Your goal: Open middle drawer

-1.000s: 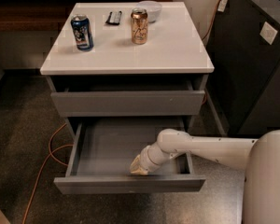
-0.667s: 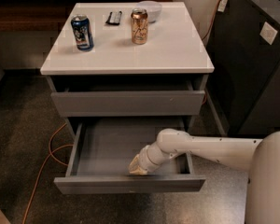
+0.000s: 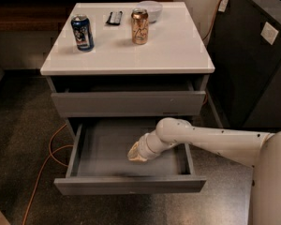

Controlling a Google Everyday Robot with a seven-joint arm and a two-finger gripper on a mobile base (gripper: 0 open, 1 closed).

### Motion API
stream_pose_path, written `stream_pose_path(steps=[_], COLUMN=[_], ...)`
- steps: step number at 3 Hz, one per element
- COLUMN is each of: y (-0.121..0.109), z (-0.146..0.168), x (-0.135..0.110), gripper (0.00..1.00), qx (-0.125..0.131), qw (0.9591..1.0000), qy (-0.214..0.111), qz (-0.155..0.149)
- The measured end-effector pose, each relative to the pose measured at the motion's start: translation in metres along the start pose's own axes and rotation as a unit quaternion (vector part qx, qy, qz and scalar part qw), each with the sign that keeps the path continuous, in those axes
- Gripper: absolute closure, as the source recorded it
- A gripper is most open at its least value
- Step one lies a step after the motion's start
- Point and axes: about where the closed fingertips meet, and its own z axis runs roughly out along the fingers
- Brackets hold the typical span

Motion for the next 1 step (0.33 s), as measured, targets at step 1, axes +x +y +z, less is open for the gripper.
stream_pose_path(steps=[1], y=[-0.0017], z=[-0.0007], x=[-0.0003], gripper=[1.00], qx=[0.001], qw=[1.0000], qy=[-0.001], qz=[-0.001])
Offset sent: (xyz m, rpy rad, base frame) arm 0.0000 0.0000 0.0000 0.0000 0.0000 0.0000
